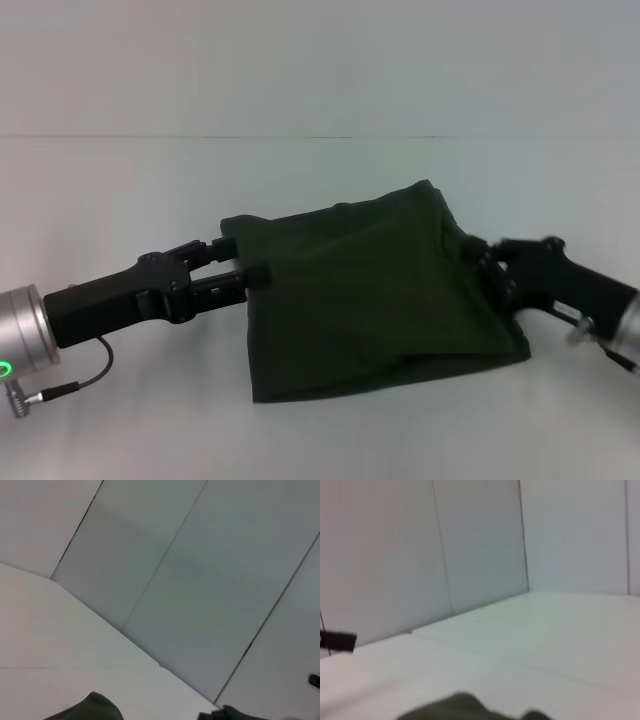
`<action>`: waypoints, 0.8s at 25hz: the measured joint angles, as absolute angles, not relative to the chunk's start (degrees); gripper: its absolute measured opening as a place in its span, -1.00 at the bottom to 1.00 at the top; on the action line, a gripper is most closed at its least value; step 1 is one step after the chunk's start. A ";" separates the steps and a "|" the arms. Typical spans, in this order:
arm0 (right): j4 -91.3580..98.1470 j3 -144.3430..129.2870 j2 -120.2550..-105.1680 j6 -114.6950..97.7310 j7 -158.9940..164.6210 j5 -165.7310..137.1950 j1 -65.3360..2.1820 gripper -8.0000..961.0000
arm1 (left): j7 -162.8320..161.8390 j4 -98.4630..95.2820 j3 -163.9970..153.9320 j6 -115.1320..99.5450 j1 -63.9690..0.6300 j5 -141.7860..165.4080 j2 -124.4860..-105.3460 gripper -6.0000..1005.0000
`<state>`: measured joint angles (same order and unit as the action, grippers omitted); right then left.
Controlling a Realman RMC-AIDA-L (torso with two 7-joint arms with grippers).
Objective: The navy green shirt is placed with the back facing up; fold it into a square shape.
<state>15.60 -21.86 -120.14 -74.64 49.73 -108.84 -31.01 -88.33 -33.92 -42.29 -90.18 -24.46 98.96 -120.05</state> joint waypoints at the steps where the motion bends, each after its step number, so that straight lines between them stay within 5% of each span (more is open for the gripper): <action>1: 15.03 -22.02 -120.23 -73.81 49.67 -108.44 -32.32 -0.98 | -88.30 -33.92 -42.30 -90.13 -24.51 98.96 -120.05 0.80; 9: 6.55 -25.52 -120.53 -65.05 46.45 -108.57 -43.86 -0.98 | -87.53 -33.92 -42.27 -89.48 -24.58 98.52 -120.59 0.80; 20: -1.38 -28.55 -120.93 -58.23 43.35 -108.56 -47.98 -0.97 | -87.04 -33.92 -42.18 -89.36 -24.61 97.99 -120.82 0.80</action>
